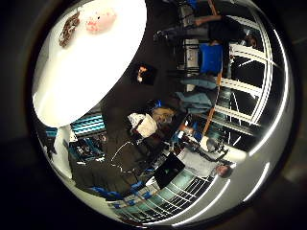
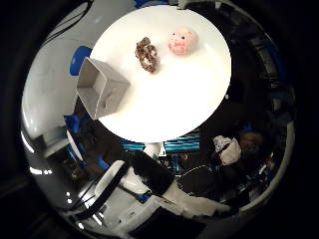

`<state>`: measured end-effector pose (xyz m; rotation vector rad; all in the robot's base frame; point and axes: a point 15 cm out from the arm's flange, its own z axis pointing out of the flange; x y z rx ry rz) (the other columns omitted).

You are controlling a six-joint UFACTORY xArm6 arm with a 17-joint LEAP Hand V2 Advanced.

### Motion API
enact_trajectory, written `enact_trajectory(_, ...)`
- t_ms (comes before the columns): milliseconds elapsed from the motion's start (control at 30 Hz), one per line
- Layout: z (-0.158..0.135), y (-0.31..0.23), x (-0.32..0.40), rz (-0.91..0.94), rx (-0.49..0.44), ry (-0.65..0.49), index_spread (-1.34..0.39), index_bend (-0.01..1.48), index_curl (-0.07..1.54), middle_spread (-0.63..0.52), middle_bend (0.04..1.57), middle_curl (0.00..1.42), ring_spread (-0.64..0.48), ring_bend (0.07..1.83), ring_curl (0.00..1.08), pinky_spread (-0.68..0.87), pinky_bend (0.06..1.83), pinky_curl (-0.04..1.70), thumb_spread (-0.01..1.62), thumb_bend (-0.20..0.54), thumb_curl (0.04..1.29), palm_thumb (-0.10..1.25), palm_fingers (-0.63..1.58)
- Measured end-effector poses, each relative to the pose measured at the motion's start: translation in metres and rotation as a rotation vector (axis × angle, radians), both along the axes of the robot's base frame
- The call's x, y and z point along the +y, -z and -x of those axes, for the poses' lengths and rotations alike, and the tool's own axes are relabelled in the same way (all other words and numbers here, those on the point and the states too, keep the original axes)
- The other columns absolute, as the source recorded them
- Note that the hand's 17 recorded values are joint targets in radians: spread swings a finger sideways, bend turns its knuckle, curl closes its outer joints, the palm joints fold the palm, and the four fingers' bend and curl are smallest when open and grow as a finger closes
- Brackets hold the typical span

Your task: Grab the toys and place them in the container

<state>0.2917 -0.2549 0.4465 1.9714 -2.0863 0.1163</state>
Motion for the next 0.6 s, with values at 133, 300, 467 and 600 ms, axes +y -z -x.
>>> enact_trajectory(133,-0.007,0.001,0.004,-0.031,-0.028,-0.026,-0.4,0.17,0.31,-0.06,0.2,0.35,0.13,0.44,0.15,0.44,0.55,0.16,1.1,-0.023,0.24,0.24,0.29)
enact_trajectory(300,-0.007,0.005,0.003,-0.083,-0.054,-0.023,-0.4,0.17,0.31,-0.06,0.2,0.35,0.14,0.44,0.16,0.44,0.55,0.17,1.09,-0.022,0.24,0.23,0.29)
enact_trajectory(467,-0.029,0.009,-0.015,-0.074,-0.121,-0.019,-0.4,0.17,0.3,-0.06,0.2,0.35,0.15,0.42,0.17,0.44,0.55,0.18,1.08,-0.022,0.24,0.23,0.27)
enact_trajectory(600,-0.056,0.019,-0.034,-0.048,-0.173,-0.029,-0.4,0.16,0.29,-0.04,0.19,0.34,0.16,0.41,0.18,0.43,0.57,0.2,1.09,-0.022,0.25,0.24,0.22)
